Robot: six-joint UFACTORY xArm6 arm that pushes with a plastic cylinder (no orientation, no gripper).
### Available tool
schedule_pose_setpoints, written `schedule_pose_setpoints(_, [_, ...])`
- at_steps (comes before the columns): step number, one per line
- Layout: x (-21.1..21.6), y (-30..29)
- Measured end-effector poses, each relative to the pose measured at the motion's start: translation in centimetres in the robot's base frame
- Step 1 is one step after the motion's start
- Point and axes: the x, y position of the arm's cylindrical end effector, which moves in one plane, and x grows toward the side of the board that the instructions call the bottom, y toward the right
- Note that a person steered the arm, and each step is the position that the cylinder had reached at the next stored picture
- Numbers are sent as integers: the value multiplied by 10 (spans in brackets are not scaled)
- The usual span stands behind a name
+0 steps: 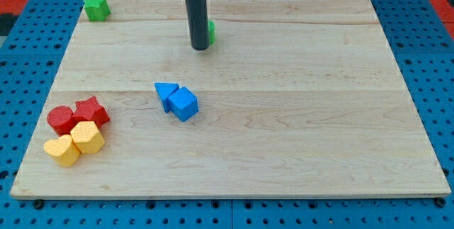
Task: Take the green circle close to the green star
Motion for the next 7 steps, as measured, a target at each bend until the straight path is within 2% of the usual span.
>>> schedule_pose_setpoints(1, [0, 56])
schedule_pose_setpoints(2, [-25, 64])
schedule_pose_setpoints(3, [-54, 30])
schedule_pose_setpoints(4, [-45, -4])
schedule_pose_setpoints(5, [-21, 21])
schedule_pose_setpoints(6, [-12, 0])
schedule_pose_setpoints(7, [-11, -47])
